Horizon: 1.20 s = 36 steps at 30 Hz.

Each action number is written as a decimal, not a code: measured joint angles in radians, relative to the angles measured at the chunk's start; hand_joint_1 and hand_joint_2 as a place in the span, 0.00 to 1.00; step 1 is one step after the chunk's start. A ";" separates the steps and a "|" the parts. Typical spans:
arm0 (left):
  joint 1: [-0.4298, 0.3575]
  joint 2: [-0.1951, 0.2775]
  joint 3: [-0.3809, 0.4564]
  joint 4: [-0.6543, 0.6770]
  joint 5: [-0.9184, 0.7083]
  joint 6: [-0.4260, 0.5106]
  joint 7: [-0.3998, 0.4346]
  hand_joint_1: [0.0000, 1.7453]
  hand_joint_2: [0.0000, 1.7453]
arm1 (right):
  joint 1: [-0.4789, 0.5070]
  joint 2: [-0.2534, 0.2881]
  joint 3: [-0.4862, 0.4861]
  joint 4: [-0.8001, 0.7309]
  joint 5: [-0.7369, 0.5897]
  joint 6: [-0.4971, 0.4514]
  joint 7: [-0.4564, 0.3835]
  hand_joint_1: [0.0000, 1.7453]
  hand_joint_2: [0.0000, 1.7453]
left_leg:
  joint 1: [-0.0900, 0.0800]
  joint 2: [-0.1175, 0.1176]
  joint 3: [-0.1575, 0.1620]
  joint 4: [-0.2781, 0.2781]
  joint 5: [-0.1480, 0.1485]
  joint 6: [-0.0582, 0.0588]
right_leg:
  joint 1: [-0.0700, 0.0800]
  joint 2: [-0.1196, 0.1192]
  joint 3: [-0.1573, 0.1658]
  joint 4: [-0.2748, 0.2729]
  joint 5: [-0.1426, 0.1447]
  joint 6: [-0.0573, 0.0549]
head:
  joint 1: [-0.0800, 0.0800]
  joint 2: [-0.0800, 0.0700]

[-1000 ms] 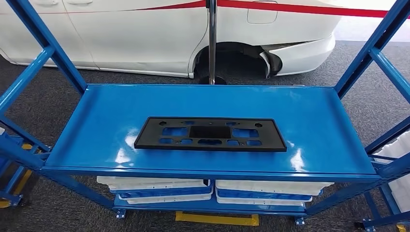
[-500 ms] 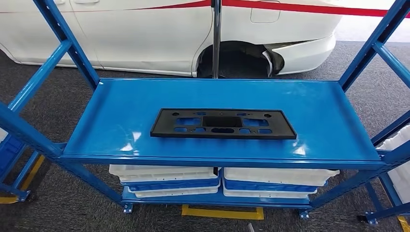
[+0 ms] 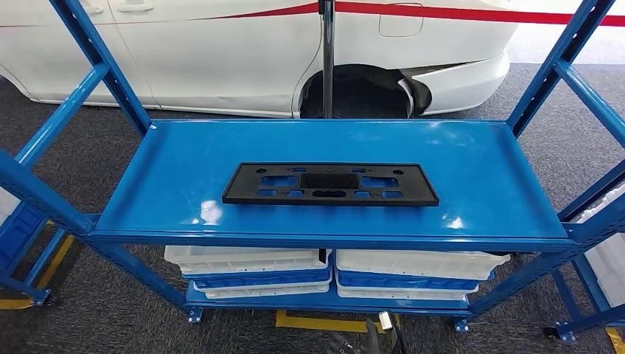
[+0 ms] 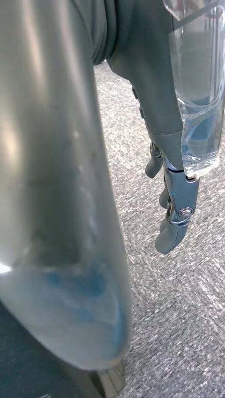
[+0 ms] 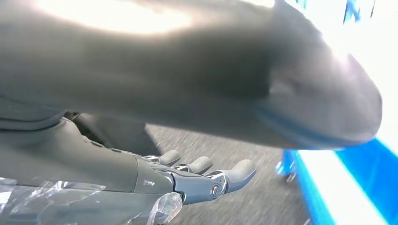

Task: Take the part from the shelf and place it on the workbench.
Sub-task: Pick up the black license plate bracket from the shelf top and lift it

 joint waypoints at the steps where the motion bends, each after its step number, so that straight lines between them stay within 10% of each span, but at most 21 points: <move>1: 0.000 0.000 0.000 0.000 -0.002 -0.001 0.000 0.00 0.00 | 0.001 -0.004 -0.002 -0.017 -0.003 0.016 -0.005 0.00 0.00 | 0.000 0.000 0.000 0.000 0.000 0.000 | 0.000 0.000 0.000 0.000 0.001 -0.001 | 0.000 0.000; 16: -0.001 0.000 0.000 0.000 -0.036 -0.017 -0.004 0.00 0.00 | 0.043 -0.051 -0.061 -0.507 0.057 0.164 -0.181 0.00 0.00 | 0.004 0.000 -0.013 0.001 0.012 -0.013 | 0.002 0.000 -0.014 0.001 0.010 -0.003 | -0.001 0.000; 36: -0.015 0.002 0.000 0.000 -0.064 -0.047 0.007 0.00 0.00 | 0.053 -0.074 -0.156 -0.986 0.209 0.092 -0.174 0.00 0.00 | 0.004 0.000 -0.024 0.002 0.013 -0.013 | 0.002 0.000 -0.024 0.001 0.010 -0.003 | -0.001 0.000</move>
